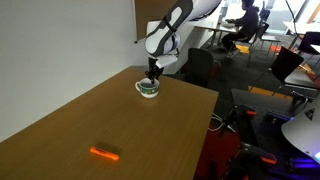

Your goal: Move the cup to the right

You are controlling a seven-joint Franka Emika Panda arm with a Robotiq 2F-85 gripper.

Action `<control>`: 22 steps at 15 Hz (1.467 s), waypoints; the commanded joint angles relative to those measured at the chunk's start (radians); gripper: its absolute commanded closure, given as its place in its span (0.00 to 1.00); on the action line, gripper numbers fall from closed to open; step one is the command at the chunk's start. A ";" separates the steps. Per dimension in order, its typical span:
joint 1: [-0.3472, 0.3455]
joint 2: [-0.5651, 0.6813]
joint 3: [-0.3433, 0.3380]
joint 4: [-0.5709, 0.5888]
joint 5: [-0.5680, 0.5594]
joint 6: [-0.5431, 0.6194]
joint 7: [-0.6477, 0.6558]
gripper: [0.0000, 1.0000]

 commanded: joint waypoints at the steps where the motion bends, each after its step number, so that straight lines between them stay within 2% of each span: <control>1: 0.057 -0.077 -0.030 -0.112 -0.012 0.056 0.050 0.54; 2: 0.067 -0.090 -0.035 -0.132 -0.014 0.067 0.055 0.55; 6: 0.121 -0.146 -0.065 -0.232 -0.023 0.113 0.104 0.43; 12: 0.223 -0.260 -0.142 -0.404 -0.059 0.187 0.219 0.55; 15: 0.291 -0.326 -0.191 -0.493 -0.108 0.231 0.279 0.49; 18: 0.378 -0.386 -0.242 -0.570 -0.185 0.258 0.340 0.31; 19: 0.403 -0.403 -0.251 -0.590 -0.212 0.265 0.351 0.18; 21: 0.461 -0.437 -0.275 -0.623 -0.274 0.264 0.392 0.02; 22: 0.480 -0.452 -0.279 -0.634 -0.301 0.260 0.407 0.00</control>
